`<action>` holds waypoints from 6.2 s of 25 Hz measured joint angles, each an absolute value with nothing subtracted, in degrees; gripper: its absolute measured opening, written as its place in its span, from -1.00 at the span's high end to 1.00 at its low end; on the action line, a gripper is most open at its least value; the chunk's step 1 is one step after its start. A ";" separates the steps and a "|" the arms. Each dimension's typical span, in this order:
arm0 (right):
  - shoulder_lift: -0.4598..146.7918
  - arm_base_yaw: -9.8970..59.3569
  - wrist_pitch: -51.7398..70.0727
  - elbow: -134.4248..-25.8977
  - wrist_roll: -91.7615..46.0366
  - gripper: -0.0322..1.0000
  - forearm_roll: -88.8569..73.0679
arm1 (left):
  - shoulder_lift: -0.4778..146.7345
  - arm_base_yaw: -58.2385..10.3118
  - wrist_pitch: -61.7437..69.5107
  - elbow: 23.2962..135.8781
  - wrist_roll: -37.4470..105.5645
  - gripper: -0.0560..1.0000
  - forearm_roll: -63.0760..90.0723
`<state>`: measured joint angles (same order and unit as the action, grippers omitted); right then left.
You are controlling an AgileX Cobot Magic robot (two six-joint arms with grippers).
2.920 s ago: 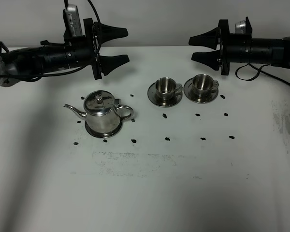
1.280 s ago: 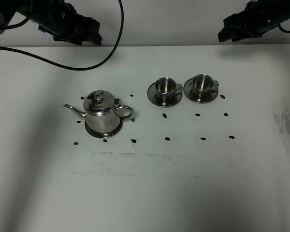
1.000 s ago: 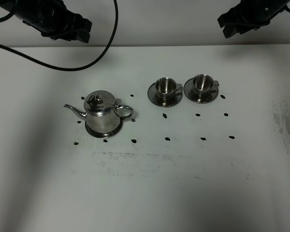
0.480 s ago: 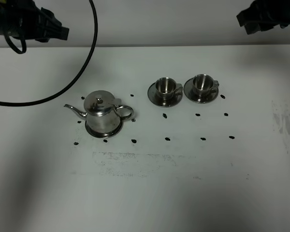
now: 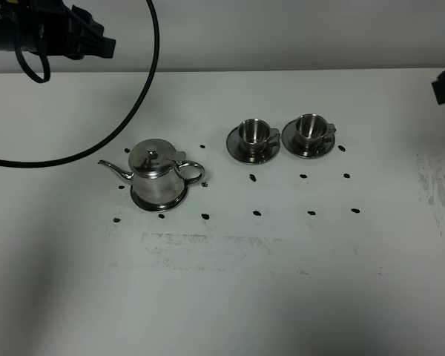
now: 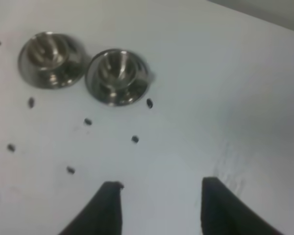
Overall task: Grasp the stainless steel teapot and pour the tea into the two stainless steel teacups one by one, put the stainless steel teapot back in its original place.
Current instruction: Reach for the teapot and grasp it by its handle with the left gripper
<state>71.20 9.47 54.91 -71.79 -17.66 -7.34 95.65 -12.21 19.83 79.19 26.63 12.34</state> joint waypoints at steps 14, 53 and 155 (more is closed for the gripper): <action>31.03 9.47 58.94 -52.38 -11.71 0.29 -7.31 | 95.65 -13.78 18.86 79.19 27.07 0.21 11.22; 3.52 -1.67 64.02 -30.00 -8.31 0.30 -4.93 | 95.65 -13.78 22.15 79.19 27.57 0.21 9.32; 3.52 -1.86 64.02 -30.00 -8.31 0.30 -4.93 | 112.71 -32.61 38.02 79.13 21.05 -0.18 1.24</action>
